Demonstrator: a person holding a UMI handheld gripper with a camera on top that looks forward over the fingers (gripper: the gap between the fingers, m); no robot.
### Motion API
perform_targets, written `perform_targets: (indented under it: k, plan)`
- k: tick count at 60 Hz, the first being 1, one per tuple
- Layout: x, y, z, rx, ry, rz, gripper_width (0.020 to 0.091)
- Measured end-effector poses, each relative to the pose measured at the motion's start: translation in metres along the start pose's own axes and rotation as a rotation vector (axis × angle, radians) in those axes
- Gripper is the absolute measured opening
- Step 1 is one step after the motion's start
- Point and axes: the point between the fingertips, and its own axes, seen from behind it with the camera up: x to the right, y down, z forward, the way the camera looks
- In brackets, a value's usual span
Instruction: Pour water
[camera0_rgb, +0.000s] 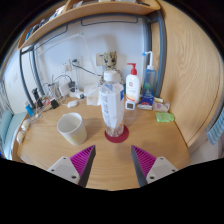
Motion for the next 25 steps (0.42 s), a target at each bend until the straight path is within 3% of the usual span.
perform_targets:
  k: [25]
  plan:
    - [-0.014,-0.039,-0.063,0.028,-0.06,-0.021,0.0714]
